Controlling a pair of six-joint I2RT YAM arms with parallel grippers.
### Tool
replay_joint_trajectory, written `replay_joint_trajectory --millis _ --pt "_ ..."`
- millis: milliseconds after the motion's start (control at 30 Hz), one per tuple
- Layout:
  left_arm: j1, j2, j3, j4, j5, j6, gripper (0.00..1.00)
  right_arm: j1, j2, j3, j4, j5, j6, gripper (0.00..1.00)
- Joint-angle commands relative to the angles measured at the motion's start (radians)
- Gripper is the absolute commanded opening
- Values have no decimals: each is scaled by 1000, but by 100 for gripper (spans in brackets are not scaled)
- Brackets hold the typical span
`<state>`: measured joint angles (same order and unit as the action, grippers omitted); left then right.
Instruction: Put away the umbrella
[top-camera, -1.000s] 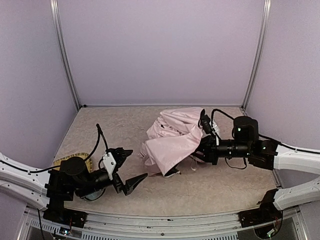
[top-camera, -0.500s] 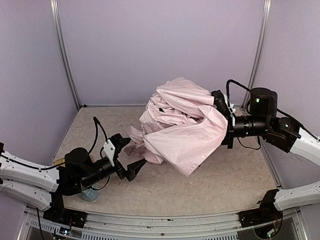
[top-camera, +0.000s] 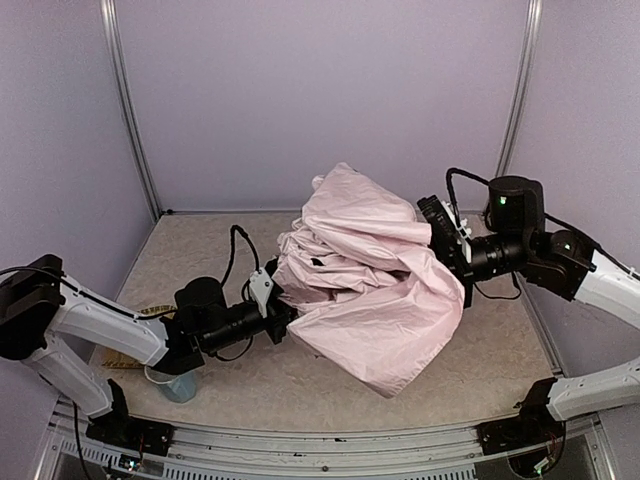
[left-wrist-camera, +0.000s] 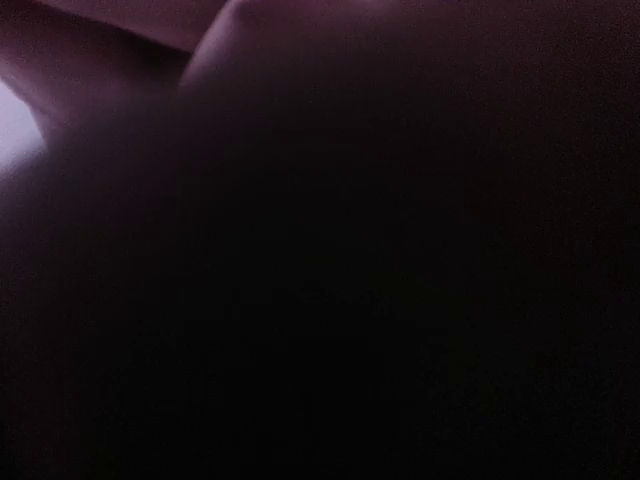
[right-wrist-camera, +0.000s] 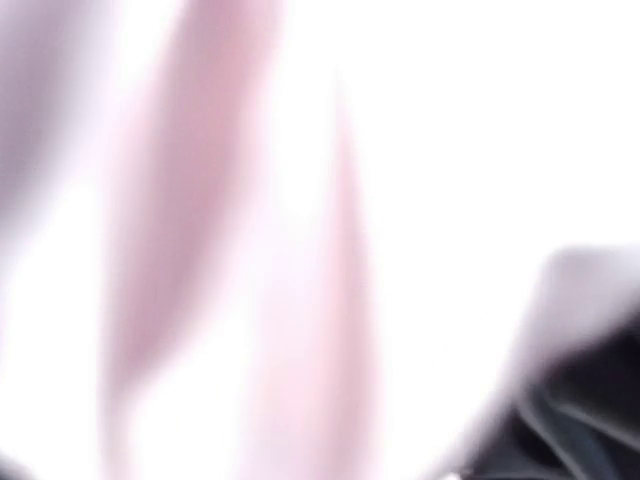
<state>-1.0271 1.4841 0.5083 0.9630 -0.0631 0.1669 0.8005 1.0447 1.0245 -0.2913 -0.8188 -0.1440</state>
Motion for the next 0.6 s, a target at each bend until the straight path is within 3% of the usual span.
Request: replay_joint_trajectory --millis 0,267,567 --pt "26 86 72 106 127 18 1 6 -31 -25 85 -107 -16 0" --pt "107 303 203 210 244 -62 0 84 9 -97 122 -104 -26 0" --pt "169 430 329 242 391 -124 1 186 141 -271 180 44 2 0"
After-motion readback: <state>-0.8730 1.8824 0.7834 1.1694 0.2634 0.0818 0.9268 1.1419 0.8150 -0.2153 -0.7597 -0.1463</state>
